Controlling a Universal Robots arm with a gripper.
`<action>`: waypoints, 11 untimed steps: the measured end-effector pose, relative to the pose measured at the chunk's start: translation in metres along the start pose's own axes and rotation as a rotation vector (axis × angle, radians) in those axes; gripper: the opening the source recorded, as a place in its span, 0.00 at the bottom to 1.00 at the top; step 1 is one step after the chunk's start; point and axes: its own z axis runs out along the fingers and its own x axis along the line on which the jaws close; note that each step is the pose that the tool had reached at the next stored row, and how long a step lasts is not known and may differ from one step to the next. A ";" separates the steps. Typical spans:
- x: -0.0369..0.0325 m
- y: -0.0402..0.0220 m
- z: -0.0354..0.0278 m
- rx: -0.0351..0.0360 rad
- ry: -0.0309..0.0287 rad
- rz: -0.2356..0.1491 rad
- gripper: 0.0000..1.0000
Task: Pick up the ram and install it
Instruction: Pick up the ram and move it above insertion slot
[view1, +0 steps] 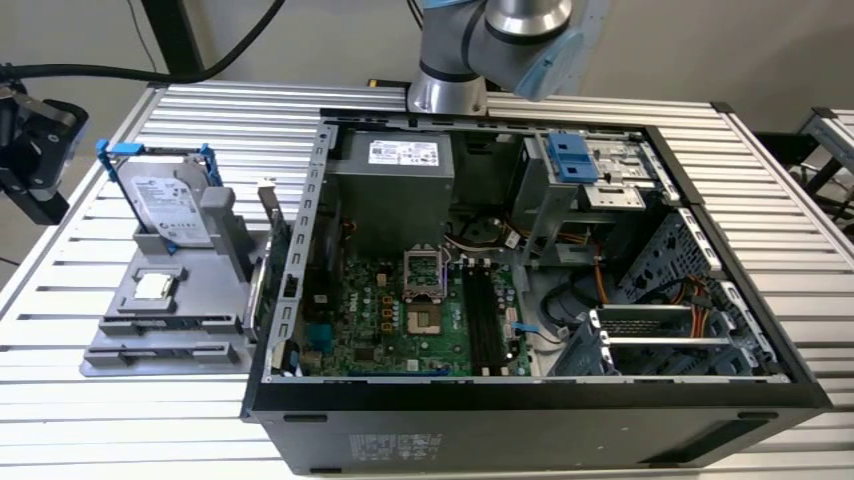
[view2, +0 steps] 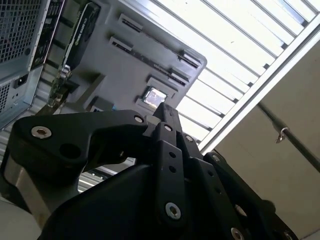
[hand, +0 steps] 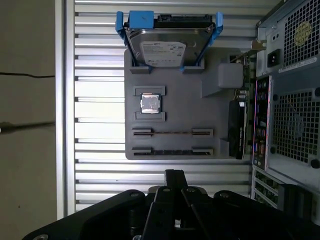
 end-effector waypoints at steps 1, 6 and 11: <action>0.0000 0.0000 0.0000 0.0000 0.0000 0.000 0.00; 0.0000 -0.0001 0.0000 -0.0002 0.0007 -0.014 0.00; 0.0000 -0.0001 0.0000 -0.0013 0.0044 -0.089 0.00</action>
